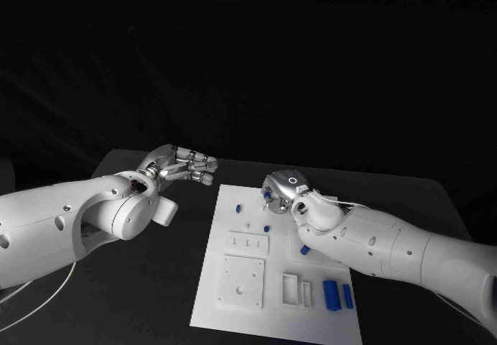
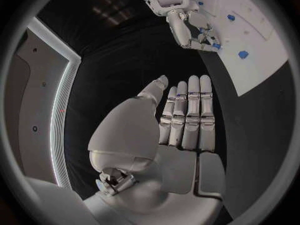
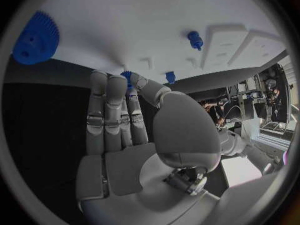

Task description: Assemble the parts on the task board

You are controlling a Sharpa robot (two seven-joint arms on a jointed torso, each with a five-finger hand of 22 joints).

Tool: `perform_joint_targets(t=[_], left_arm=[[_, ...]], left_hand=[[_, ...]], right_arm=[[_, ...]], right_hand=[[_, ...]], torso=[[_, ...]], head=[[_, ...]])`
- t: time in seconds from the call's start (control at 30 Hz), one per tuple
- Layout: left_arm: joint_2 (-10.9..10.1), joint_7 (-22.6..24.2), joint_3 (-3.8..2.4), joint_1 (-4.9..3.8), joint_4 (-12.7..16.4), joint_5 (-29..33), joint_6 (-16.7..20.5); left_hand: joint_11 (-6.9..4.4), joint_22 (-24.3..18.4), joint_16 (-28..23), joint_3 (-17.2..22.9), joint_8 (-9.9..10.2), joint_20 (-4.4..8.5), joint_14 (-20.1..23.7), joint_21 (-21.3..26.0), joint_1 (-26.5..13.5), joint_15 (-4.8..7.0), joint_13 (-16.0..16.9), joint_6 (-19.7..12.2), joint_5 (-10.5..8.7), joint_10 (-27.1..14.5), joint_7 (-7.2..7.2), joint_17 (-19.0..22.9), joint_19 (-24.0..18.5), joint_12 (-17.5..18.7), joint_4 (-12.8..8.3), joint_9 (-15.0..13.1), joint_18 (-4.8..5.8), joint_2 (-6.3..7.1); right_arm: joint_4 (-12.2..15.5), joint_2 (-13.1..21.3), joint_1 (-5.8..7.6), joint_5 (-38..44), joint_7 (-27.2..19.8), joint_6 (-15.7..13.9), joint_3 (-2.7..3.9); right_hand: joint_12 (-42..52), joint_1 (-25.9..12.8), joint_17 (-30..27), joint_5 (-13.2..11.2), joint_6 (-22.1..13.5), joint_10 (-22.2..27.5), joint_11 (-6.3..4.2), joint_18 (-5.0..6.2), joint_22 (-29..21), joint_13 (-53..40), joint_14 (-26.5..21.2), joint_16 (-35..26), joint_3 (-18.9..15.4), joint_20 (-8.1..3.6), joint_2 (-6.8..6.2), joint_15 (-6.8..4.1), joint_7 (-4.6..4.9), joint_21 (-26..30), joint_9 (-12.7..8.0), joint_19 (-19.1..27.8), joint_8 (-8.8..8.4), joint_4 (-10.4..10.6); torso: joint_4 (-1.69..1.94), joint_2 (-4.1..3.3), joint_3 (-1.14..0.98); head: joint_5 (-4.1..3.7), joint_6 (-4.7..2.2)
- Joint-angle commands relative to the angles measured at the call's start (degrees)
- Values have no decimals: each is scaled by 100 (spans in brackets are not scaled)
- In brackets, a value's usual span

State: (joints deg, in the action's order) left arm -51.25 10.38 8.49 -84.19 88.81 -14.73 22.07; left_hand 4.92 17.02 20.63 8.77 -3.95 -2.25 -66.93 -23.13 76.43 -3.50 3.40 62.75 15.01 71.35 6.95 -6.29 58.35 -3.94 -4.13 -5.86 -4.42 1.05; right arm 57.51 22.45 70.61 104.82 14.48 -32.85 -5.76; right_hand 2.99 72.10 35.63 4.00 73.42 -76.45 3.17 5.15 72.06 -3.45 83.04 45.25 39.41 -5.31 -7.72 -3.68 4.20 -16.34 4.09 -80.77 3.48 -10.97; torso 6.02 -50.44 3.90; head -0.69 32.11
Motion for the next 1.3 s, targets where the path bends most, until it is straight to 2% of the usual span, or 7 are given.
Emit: perform_joint_targets(t=[0.03, 0.3, 0.5, 0.93, 1.2, 1.3], left_arm=[[5, 37, -5, -8, 11, -26, -80], [-11, 35, -5, -8, 13, -26, -75], [-1, 32, -5, -9, 15, -26, -81], [2, 28, -5, -9, 13, -26, -89], [0, 24, -5, -9, 12, -26, -90], [-5, 22, -5, -9, 16, -26, -90]], left_hand=[[-14, 6, -12, 22, 29, 4, 22, 33, -9, 5, 9, -42, -2, -42, -4, 6, 22, 21, -12, -7, 48, 29], [-14, 6, -12, 22, 29, 4, 22, 33, -9, 5, 9, -42, -2, -42, -4, 6, 22, 21, -12, -7, 48, 29], [-14, 6, -12, 22, 29, 4, 22, 33, -9, 5, 9, -42, -2, -42, -4, 6, 22, 21, -12, -7, 48, 29], [-11, 8, -20, 24, 29, 0, 25, 50, -18, 2, 9, -45, -4, -49, -3, 12, 25, 20, -19, -7, 47, 30], [-11, 8, -20, 24, 29, 0, 25, 50, -18, 2, 9, -45, -4, -49, -3, 12, 25, 20, -19, -7, 47, 30], [-11, 8, -20, 24, 29, 0, 25, 50, -18, 2, 9, -45, -4, -49, -3, 12, 25, 20, -19, -7, 47, 30]], right_arm=[[38, 14, -5, 103, 65, -16, -3], [38, 12, -11, 104, 72, -11, -3], [19, -14, -12, 82, 54, 55, -3], [-110, -82, -13, 2, 5, 101, -4], [-153, -113, -17, -116, -59, 132, -5], [-175, -114, -19, -181, -75, 103, -6]], right_hand=[[37, 18, -1, 11, 40, -235, -207, 73, 5, -7, 4, 15, 36, 3, -21, -30, 8, 37, 9, -45, 20, -3], [37, 14, 0, 20, 44, -243, -210, 72, 33, -8, 3, 19, 47, 2, -32, -32, 6, 60, 9, -52, 19, 1], [35, 11, -5, 10, 35, -229, -206, 69, 59, -7, -2, 12, 49, 5, -34, -27, 10, 95, 7, -53, 18, 9], [32, -1, -46, 8, -75, -92, -166, 71, 94, -2, -1, -45, 18, 30, -43, 8, 45, 207, -8, -56, 8, 38], [31, -74, -83, 141, -350, 222, -73, 115, 73, 3, -16, -86, -96, 110, -168, 84, 108, 319, -34, -52, 9, 133], [33, -150, -105, 142, -630, 544, 25, 145, 26, 8, -15, -108, -111, 155, -288, 145, 177, 377, -47, -63, 3, 211]], torso=[[6, -1, -1], [-8, -8, 2], [12, -4, 5], [18, -9, 12], [15, -8, 16], [11, -10, 15]], head=[[-3, 7], [-23, -15], [-39, -5], [-34, -9], [-24, 0], [-16, 3]])
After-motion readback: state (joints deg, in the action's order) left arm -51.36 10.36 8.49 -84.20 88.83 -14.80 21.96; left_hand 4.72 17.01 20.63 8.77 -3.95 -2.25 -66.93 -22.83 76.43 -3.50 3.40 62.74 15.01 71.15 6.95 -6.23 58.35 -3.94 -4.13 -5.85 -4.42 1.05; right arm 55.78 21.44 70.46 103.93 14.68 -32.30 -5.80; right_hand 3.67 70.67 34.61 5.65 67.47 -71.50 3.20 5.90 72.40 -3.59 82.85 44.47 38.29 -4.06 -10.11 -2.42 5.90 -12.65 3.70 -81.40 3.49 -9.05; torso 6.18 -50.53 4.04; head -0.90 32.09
